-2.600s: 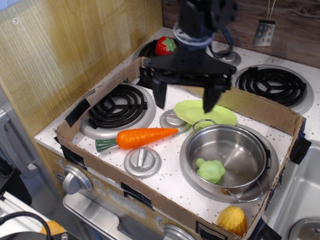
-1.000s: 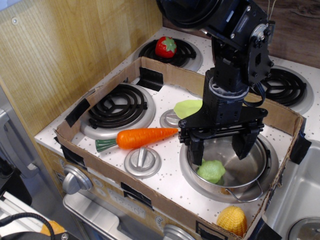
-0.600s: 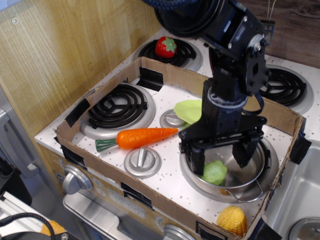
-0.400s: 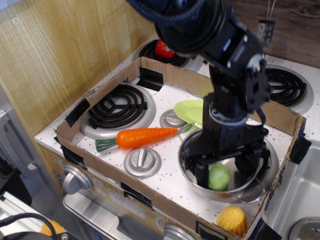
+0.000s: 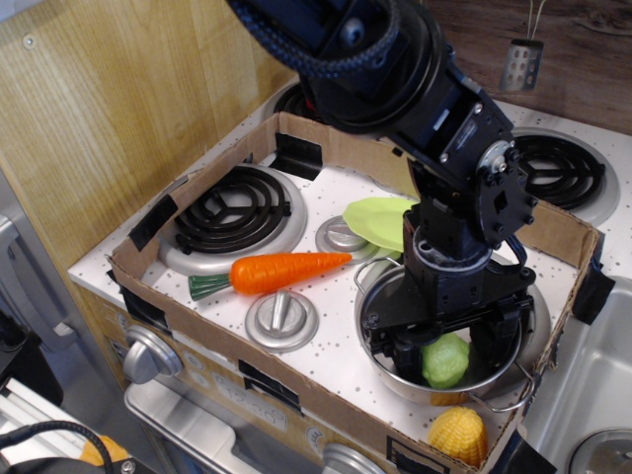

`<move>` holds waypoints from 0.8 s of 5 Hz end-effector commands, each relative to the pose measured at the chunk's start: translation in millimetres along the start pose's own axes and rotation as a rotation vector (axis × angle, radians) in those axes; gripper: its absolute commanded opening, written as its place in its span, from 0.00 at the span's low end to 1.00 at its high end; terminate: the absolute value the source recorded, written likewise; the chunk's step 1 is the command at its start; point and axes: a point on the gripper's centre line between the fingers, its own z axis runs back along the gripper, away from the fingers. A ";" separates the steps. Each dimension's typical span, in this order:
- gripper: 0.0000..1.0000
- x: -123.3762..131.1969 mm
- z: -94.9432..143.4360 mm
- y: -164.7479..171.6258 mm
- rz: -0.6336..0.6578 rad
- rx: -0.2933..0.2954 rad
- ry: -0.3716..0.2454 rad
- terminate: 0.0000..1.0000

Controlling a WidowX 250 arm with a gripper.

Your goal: Take broccoli out of pan

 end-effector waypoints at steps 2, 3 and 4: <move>0.00 23.0 41.8 -21.1 -0.095 0.001 -0.043 0.00; 0.00 39.1 65.2 -22.7 -0.151 0.050 -0.059 0.00; 0.00 63.7 77.0 -6.4 -0.257 0.081 -0.050 0.00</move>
